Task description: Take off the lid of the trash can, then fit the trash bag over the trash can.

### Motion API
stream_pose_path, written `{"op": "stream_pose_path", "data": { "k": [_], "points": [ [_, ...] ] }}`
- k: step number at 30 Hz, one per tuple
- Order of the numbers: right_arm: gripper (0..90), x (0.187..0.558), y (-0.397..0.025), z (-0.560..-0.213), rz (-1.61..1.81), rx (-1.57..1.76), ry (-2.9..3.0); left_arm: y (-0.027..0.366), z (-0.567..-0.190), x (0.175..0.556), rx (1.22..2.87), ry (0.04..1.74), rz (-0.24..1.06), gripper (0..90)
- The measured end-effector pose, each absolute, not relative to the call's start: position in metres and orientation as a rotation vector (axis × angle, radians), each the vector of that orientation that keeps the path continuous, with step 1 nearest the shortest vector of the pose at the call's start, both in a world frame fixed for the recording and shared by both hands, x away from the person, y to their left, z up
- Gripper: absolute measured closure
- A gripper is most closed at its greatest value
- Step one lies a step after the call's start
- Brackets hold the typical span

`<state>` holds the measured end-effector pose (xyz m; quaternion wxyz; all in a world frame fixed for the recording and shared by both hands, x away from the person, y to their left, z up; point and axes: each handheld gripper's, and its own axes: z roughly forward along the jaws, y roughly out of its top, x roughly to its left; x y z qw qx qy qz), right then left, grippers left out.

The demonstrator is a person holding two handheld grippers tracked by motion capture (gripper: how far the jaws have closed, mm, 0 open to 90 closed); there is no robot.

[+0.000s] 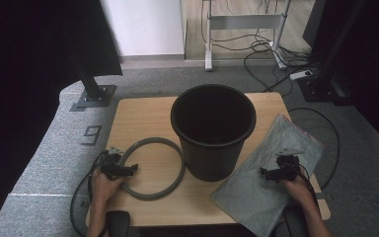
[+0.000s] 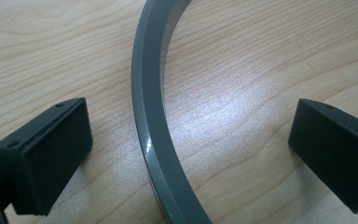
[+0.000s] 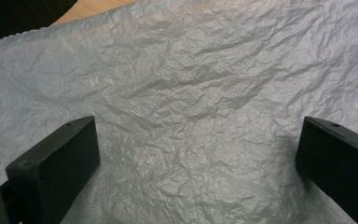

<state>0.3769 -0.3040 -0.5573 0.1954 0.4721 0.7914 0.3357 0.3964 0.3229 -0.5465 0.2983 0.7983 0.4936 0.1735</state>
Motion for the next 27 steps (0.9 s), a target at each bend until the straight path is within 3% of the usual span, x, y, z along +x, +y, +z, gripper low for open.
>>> {"op": "stream_pose_path", "data": {
  "k": [27],
  "points": [
    [0.0, 0.388, -0.311, -0.557, 0.935, 1.339, 2.205, 0.322, -0.547, 0.397, 2.115, 1.320, 0.464, 0.0]
  ]
}}
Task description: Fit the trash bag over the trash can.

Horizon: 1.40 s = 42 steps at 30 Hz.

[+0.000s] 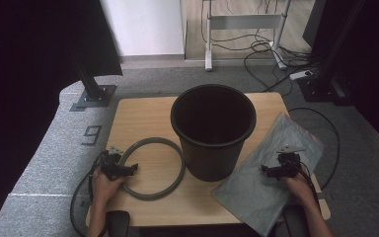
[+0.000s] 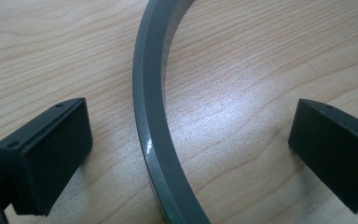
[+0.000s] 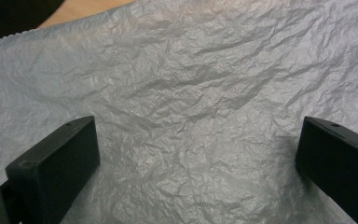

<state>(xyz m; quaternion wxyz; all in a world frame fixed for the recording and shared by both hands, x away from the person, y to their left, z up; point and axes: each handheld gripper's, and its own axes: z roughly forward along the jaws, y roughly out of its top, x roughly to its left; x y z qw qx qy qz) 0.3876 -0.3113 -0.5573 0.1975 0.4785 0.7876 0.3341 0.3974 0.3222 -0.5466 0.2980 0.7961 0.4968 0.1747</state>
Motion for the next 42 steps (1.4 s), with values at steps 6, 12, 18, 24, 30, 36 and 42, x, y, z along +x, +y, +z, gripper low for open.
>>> {"op": "stream_pose_path", "data": {
  "k": [6, 12, 18, 24, 30, 36, 42],
  "points": [
    [0.0, 0.400, -0.319, -0.557, 0.932, 1.342, 2.202, 0.322, -0.547, 0.398, 2.115, 1.320, 0.464, 0.0],
    [0.0, 0.409, -0.327, -0.557, 0.931, 1.339, 2.208, 0.322, -0.547, 0.398, 2.113, 1.326, 0.467, 0.0],
    [0.0, 0.408, -0.323, -0.545, 0.841, 1.305, 2.274, 0.321, -0.547, 0.398, 2.111, 1.330, 0.469, 0.0],
    [0.0, 0.390, -0.312, -0.531, 0.865, 1.238, 2.347, 0.320, -0.547, 0.398, 2.106, 1.342, 0.472, 0.0],
    [0.2, 0.366, -0.296, -0.531, 0.854, 1.194, 2.482, 0.320, -0.547, 0.397, 2.101, 1.350, 0.476, 0.0],
    [19.5, 0.356, -0.283, -0.533, 0.869, 1.122, 2.578, 0.320, -0.547, 0.397, 2.101, 1.351, 0.476, 0.0],
    [35.7, 0.357, -0.280, -0.534, 0.811, 1.089, 2.580, 0.319, -0.547, 0.397, 2.101, 1.351, 0.476, 0.0]
  ]
}}
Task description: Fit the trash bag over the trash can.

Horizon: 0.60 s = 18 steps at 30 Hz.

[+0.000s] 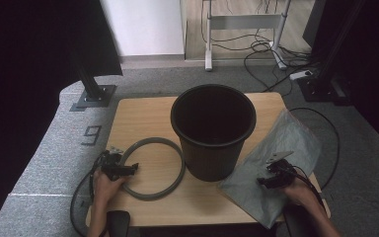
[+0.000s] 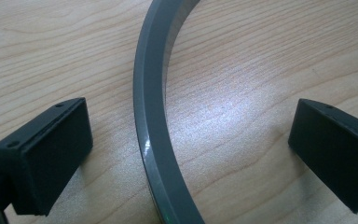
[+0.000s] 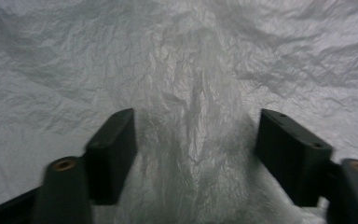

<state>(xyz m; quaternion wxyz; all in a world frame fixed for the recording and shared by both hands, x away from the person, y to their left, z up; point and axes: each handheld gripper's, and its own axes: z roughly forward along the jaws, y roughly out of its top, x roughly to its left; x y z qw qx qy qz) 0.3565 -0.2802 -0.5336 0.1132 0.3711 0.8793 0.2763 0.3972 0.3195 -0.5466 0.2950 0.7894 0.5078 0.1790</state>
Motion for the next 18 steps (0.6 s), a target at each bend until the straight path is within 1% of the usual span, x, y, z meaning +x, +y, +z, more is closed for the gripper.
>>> {"op": "stream_pose_path", "data": {
  "k": [2, 3, 5, 7, 8, 10, 14, 18],
  "points": [
    [50.9, 0.356, -0.283, -0.531, 0.809, 1.089, 2.581, 0.319, -0.547, 0.397, 2.101, 1.352, 0.477, 0.0],
    [56.3, 0.355, -0.284, -0.531, 0.810, 1.088, 2.583, 0.319, -0.547, 0.397, 2.100, 1.352, 0.477, 0.0],
    [70.1, 0.354, -0.287, -0.530, 0.814, 1.097, 2.580, 0.319, -0.547, 0.397, 2.099, 1.354, 0.477, 0.0],
    [80.9, 0.353, -0.290, -0.530, 0.813, 1.109, 2.576, 0.319, -0.547, 0.397, 2.099, 1.354, 0.477, 0.0],
    [84.9, 0.353, -0.290, -0.530, 0.811, 1.111, 2.577, 0.319, -0.547, 0.397, 2.098, 1.355, 0.478, 0.0],
    [87.8, 0.352, -0.289, -0.529, 0.808, 1.120, 2.577, 0.319, -0.547, 0.397, 2.098, 1.355, 0.478, 0.0],
    [87.7, 0.356, -0.287, -0.524, 0.745, 1.137, 2.628, 0.319, -0.547, 0.397, 2.098, 1.355, 0.478, 0.0],
    [87.5, 0.359, -0.291, -0.508, 0.778, 1.123, 2.607, 0.319, -0.547, 0.397, 2.097, 1.354, 0.478, 0.0]
  ]
}}
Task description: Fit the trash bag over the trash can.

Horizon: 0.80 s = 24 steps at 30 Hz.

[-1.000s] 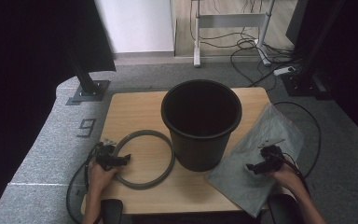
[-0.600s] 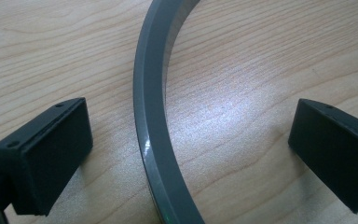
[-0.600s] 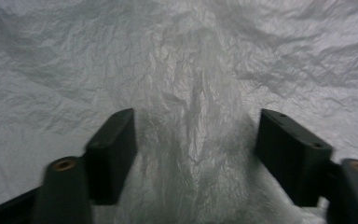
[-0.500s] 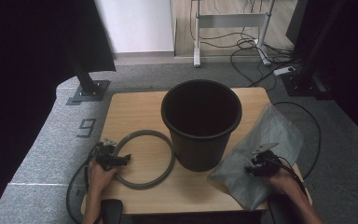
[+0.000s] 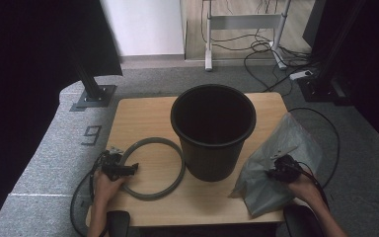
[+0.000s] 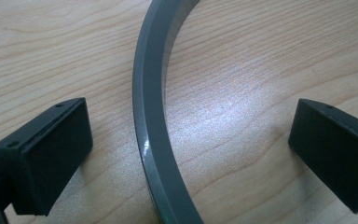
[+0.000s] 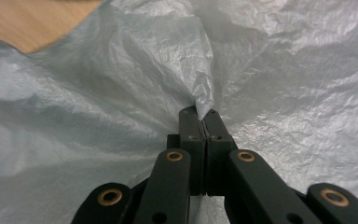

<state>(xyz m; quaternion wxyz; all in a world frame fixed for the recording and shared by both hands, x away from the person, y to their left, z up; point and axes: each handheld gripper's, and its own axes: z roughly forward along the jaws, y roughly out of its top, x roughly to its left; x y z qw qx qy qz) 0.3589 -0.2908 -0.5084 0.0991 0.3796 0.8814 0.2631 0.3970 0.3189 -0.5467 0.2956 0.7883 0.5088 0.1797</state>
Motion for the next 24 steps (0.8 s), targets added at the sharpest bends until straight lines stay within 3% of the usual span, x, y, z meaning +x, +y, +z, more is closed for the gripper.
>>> {"op": "stream_pose_path", "data": {
  "k": [24],
  "points": [
    [86.7, 0.409, -0.311, -0.397, 0.741, 1.155, 2.460, 0.318, -0.547, 0.397, 2.096, 1.354, 0.478, 0.0]
  ]
}}
